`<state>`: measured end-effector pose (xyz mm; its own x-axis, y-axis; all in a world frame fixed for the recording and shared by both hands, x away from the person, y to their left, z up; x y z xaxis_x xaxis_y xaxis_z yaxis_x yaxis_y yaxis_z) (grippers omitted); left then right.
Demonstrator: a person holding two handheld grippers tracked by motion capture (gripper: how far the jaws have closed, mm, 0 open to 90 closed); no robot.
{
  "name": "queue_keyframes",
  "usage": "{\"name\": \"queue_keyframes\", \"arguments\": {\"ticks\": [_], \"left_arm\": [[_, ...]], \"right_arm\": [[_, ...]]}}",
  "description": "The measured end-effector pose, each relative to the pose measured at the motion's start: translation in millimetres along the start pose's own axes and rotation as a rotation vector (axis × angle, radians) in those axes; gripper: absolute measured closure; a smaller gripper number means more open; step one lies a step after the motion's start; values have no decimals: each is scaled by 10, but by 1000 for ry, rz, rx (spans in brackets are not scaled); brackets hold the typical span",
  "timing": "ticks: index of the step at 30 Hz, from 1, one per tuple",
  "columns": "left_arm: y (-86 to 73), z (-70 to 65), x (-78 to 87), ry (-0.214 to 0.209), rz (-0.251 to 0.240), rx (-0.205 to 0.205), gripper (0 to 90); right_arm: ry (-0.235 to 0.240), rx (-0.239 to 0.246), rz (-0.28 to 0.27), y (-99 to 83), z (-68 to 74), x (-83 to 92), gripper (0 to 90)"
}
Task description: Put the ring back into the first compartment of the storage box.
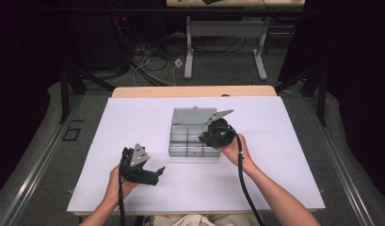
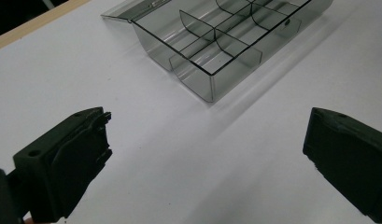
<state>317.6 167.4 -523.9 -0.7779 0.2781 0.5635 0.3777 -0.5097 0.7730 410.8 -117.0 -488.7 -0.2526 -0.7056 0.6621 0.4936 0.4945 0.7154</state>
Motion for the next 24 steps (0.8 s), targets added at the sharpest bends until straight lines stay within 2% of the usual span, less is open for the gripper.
{"name": "queue_keyframes", "arguments": {"ticks": [6,8,10,16,18,24], "left_arm": [[-1,0,0,-1,1,2,0],[-3,2,-4,-1,-3,5,0],[-3,-2,-6,-3,-1,6,0],[-5,4,-7,-3,-2,2,0],[-6,4,-4,-4,0,3,0],[-7,7,-8,-3,-1,3,0]], "right_arm": [[14,0,-4,97,12,-103,715],[18,1,-22,127,7,-153,715],[23,-1,2,162,2,-183,715],[33,-3,6,241,-13,-347,715],[35,-13,34,257,-17,-390,715],[40,-23,30,296,-35,-523,715]]}}
Point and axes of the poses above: each handheld gripper's, and its own axes: x roughly backward along the jaws, y roughly out of its top, z roughly to its left, the point moved 1 cm from there along -x, roughly forward along the jaws, and after that the axes turned 15 degrees about y, right-handed, at the moved point
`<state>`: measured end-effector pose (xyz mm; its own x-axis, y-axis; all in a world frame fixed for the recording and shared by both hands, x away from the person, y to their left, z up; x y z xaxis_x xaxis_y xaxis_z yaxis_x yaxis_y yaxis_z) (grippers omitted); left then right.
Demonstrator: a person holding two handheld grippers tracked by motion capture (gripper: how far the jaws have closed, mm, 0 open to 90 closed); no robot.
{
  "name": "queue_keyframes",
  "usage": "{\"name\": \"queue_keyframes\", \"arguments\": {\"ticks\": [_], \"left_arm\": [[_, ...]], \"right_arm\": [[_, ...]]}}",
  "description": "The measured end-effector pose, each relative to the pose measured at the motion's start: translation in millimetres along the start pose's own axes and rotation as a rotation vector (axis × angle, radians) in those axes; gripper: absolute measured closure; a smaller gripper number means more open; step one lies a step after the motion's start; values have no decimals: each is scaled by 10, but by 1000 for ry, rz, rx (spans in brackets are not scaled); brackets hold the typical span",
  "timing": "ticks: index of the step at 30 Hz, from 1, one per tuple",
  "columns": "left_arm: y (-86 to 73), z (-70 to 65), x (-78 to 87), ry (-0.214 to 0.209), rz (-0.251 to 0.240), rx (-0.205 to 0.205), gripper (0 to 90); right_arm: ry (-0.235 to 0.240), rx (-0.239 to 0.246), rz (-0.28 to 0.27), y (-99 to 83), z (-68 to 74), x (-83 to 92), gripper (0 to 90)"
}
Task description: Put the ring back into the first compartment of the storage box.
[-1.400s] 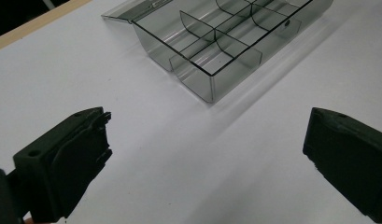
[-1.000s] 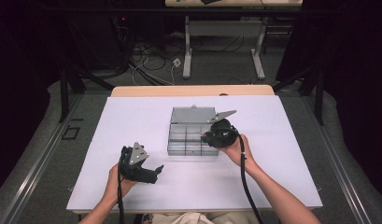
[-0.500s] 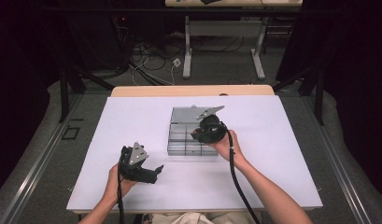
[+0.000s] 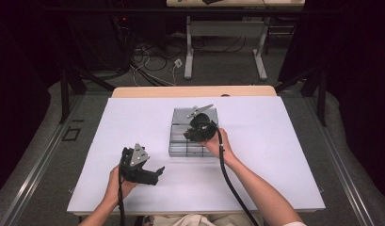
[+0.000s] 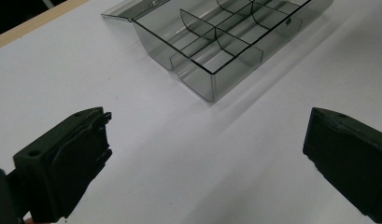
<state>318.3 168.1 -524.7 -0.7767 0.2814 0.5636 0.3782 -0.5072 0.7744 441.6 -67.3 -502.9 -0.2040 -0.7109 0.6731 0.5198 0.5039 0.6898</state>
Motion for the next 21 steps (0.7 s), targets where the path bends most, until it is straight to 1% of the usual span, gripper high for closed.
{"name": "queue_keyframes", "arguments": {"ticks": [1,4,5,6,7,8,9,11,13,14,16,17,18,20,21], "left_arm": [[-1,-3,-1,-2,3,5,0],[-2,-2,-5,-1,4,-1,0],[-2,-3,-5,-1,3,-2,0],[-2,-4,-3,-1,3,-1,0],[-2,-4,-2,0,2,-1,0],[-2,-4,-1,-1,2,-1,0],[-3,-2,-1,-1,3,-1,0],[-4,1,-1,1,5,-1,0],[-4,1,-2,0,4,-1,0],[-4,1,-2,0,4,-1,0],[-3,-2,-3,0,3,-2,0],[-3,-3,-3,-1,3,-1,0],[-2,-4,-2,-1,2,-1,0],[-2,-2,-2,-1,3,-1,0],[-3,-2,-2,-1,3,0,0]], "right_arm": [[-1,0,13,8,1,-9,715],[-5,3,8,27,0,-56,715],[-7,7,15,32,-5,-67,715],[-5,2,12,36,-4,-84,715],[-8,9,18,39,-9,-92,715],[-7,12,1,38,-14,-119,715],[-8,7,24,43,-12,-116,715],[-7,5,19,41,-15,-141,715],[-9,-5,33,45,-13,-149,715],[-11,2,35,48,-18,-156,715],[-14,-1,25,52,-19,-174,715],[-10,10,30,55,-29,-178,715],[-13,3,32,62,-25,-186,715],[-23,9,36,71,-28,-201,715],[-23,10,20,75,-30,-220,715]]}}
Point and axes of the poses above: each handheld gripper's, and its own axes: x roughly backward along the jaws, y roughly out of its top, z roughly to its left, the point moved 1 cm from there along -x, roughly forward along the jaws, and after that the axes turned 15 degrees about y, right-handed, at the moved point
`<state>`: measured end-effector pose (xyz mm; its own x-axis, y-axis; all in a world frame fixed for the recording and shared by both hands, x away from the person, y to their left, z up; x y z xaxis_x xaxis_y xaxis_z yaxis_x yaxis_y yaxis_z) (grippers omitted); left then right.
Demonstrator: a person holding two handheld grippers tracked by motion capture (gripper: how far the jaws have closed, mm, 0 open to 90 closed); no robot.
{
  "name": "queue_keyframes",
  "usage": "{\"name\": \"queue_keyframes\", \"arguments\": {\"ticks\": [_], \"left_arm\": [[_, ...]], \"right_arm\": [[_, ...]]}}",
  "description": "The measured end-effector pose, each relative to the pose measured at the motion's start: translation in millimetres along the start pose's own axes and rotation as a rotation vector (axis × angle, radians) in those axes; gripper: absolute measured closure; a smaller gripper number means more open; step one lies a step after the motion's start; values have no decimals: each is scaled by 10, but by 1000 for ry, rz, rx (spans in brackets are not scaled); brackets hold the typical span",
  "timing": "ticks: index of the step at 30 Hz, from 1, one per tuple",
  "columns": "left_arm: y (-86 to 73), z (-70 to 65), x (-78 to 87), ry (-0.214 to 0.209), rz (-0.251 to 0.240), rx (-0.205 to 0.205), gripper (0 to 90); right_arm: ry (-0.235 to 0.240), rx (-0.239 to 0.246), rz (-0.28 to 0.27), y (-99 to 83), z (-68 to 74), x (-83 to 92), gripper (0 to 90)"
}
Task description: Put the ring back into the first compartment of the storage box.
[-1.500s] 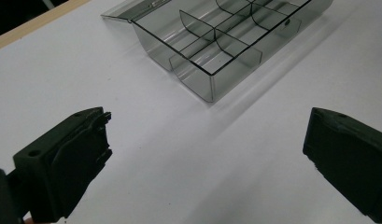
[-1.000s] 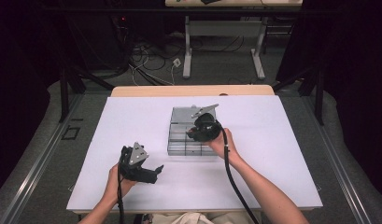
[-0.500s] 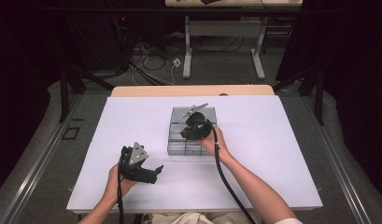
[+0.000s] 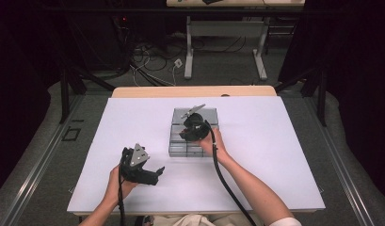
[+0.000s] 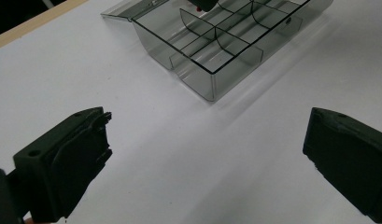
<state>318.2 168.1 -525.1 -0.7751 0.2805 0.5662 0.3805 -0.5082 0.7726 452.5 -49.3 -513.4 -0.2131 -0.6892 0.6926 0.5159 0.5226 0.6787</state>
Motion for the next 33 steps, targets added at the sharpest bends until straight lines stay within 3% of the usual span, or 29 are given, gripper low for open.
{"name": "queue_keyframes", "arguments": {"ticks": [11,19,23,24,28,33], "left_arm": [[-2,-1,2,7,-2,0,0],[-1,-3,5,0,-2,-3,0],[-6,8,2,1,0,-5,0],[-6,10,2,1,1,-5,0],[-5,10,10,-2,5,-5,0],[-5,4,4,0,0,-3,0]], "right_arm": [[-47,-3,54,26,-60,-134,712],[-55,7,49,39,-84,-171,690],[-34,5,15,39,-81,-168,583],[-31,-11,40,47,-67,-153,558],[-13,5,40,39,-72,-94,476],[10,-11,31,-2,-59,35,404]]}}
Point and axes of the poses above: each handheld gripper's, and its own axes: x roughly backward along the jaws, y roughly out of its top, z roughly to its left, the point moved 1 cm from there along -x, roughly forward along the jaws, and after that the axes turned 15 degrees about y, right-handed, at the moved point
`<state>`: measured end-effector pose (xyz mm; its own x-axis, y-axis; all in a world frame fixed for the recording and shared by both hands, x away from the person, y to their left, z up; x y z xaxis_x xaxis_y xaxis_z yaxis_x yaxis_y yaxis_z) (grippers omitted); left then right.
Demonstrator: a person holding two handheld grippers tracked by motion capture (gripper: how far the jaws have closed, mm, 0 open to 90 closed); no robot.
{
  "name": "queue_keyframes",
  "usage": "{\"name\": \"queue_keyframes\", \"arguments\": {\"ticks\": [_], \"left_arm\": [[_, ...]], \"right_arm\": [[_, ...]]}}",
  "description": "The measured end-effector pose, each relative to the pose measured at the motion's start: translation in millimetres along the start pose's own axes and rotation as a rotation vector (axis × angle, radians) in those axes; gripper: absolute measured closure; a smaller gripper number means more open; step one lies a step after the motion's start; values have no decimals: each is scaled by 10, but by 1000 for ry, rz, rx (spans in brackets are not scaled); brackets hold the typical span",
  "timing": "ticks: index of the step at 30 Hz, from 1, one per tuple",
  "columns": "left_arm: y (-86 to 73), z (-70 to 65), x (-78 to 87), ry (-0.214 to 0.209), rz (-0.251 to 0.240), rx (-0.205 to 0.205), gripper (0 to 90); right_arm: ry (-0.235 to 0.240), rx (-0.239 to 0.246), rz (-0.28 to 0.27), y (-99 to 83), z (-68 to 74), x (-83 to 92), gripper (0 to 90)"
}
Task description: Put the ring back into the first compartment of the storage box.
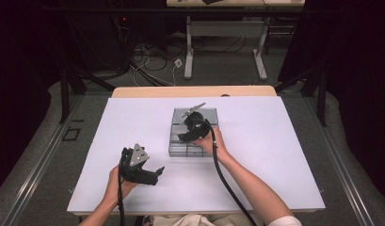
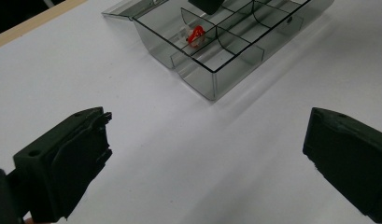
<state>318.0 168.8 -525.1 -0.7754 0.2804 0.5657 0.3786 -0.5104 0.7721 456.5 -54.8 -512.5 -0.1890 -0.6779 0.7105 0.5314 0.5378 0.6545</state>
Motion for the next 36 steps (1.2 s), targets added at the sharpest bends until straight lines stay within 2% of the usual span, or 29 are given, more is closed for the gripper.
{"name": "queue_keyframes", "arguments": {"ticks": [3,5,6,9,10,11,15,17,24,25,26,27,32,33,34,36], "left_arm": [[1,-4,1,2,1,0,0],[0,-4,0,1,0,2,0],[0,-3,1,0,0,2,0],[1,-5,-1,1,0,3,0],[1,-5,-1,1,1,0,0],[1,-7,-2,0,-1,1,0],[2,-9,-4,5,-3,2,0],[1,-6,-4,3,0,0,0],[3,-10,-5,0,4,-3,0],[3,-10,-5,1,3,-3,0],[3,-12,-3,1,2,-2,0],[2,-13,-2,1,2,-1,0],[-6,-11,-5,-1,7,-4,0],[-5,-12,-5,-2,5,-4,0],[-4,-15,-4,-1,4,-3,0],[-4,-18,-3,2,4,-7,0]], "right_arm": [[21,-13,1,-37,13,66,349],[25,-12,-23,-68,21,101,306],[32,-22,6,-75,29,140,295],[42,-16,5,-119,26,216,271],[48,-18,-22,-140,27,224,262],[53,-18,5,-151,23,265,254],[70,-24,-16,-228,-5,349,208],[69,-20,-4,-271,-17,400,193],[74,-48,-12,-420,-73,549,168],[73,-38,-32,-438,-92,554,166],[71,-38,-10,-448,-101,586,161],[66,-48,-24,-463,-103,597,161],[67,-42,-24,-538,-134,688,150],[66,-54,-23,-549,-129,707,149],[66,-44,-34,-566,-140,717,146],[68,-53,-19,-586,-135,757,137]]}}
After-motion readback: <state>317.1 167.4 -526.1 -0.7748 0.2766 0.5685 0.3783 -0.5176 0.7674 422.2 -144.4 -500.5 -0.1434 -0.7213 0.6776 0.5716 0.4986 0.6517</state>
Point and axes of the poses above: each handheld gripper's, and its own axes: x roughly backward along the jaws, y roughly out of its top, z roughly to its left, the point moved 1 cm from there along -x, roughly forward along the jaws, and after that the axes turned 15 degrees about y, right-handed, at the moved point
